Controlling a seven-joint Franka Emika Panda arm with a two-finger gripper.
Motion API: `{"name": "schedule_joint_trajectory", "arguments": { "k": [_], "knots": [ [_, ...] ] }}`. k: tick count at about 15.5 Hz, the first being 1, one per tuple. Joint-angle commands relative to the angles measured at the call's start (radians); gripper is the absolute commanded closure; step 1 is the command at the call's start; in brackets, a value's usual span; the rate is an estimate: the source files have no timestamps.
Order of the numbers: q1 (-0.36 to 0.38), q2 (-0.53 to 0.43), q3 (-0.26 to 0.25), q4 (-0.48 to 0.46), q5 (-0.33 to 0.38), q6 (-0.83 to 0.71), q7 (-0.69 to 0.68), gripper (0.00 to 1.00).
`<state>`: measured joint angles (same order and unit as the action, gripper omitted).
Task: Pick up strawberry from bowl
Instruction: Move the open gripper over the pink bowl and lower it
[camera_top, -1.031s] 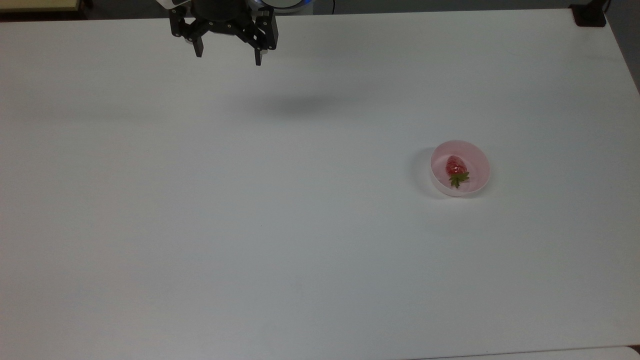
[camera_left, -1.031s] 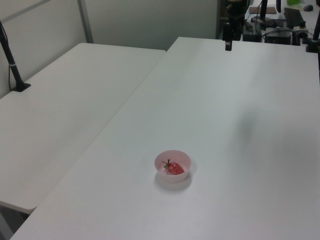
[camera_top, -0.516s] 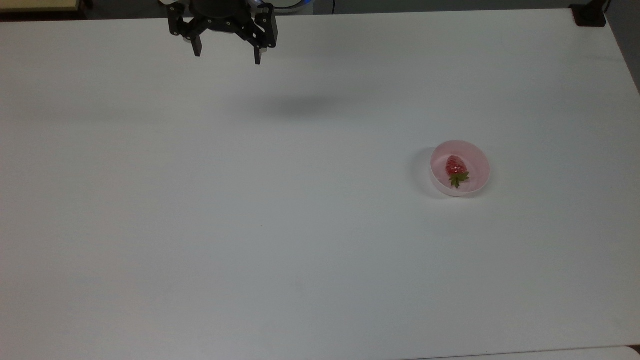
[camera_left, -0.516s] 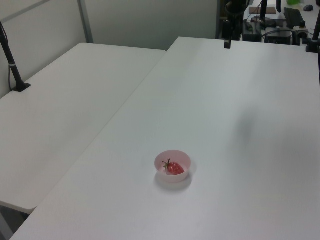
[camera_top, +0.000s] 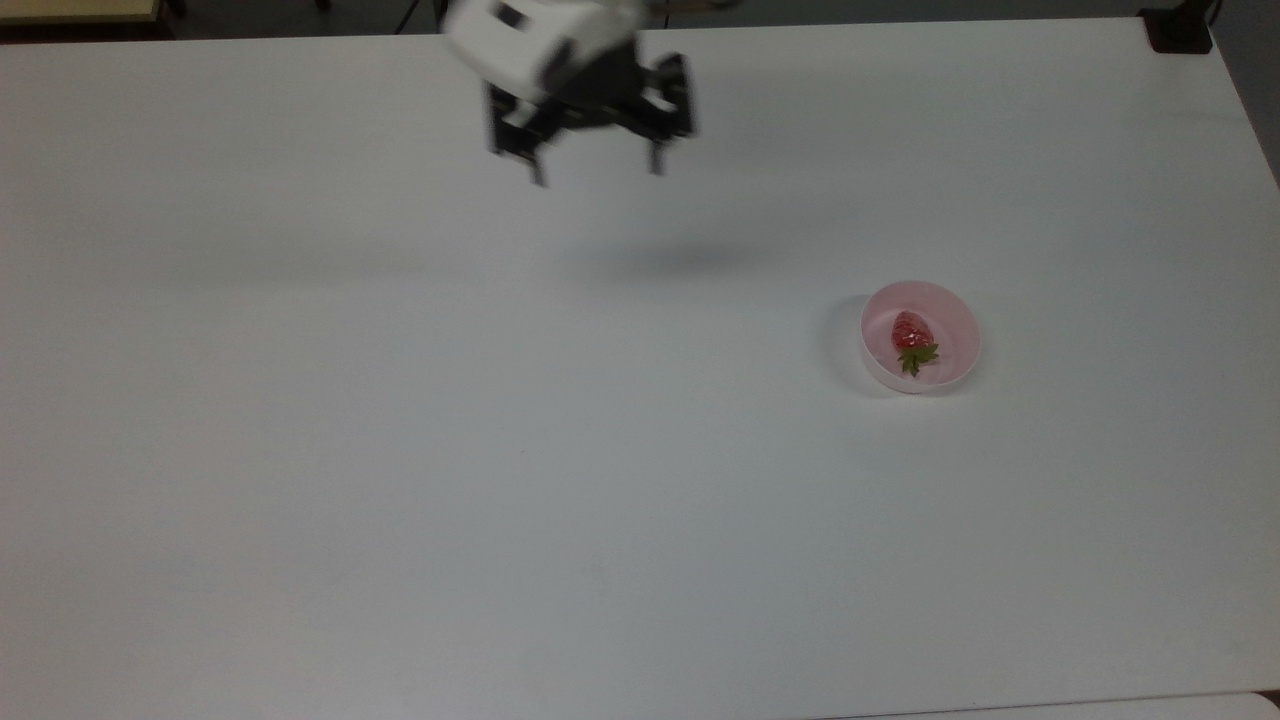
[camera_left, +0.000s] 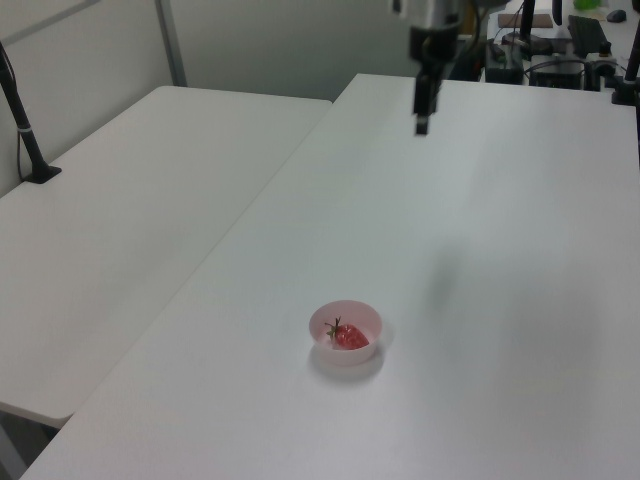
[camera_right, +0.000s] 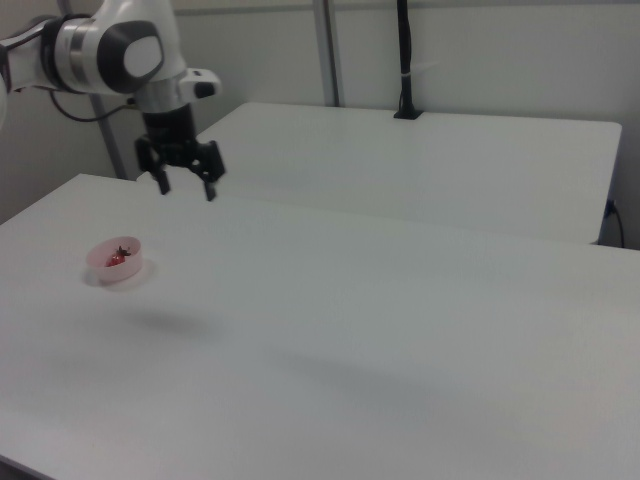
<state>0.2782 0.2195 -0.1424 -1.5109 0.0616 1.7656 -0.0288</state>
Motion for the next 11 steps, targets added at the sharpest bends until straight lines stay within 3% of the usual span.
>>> {"name": "schedule_joint_trajectory", "arguments": {
  "k": [1,3,8,11],
  "knots": [
    [0.165,0.138,-0.023,0.101,0.061,0.118,0.053,0.04],
    [0.241,0.182,-0.026,0.101,0.058,0.192,0.099,0.10],
    [0.406,0.332,-0.100,0.133,0.058,0.288,0.144,0.14],
    [0.430,0.385,-0.109,0.144,0.058,0.356,0.179,0.18]
  ]
}}
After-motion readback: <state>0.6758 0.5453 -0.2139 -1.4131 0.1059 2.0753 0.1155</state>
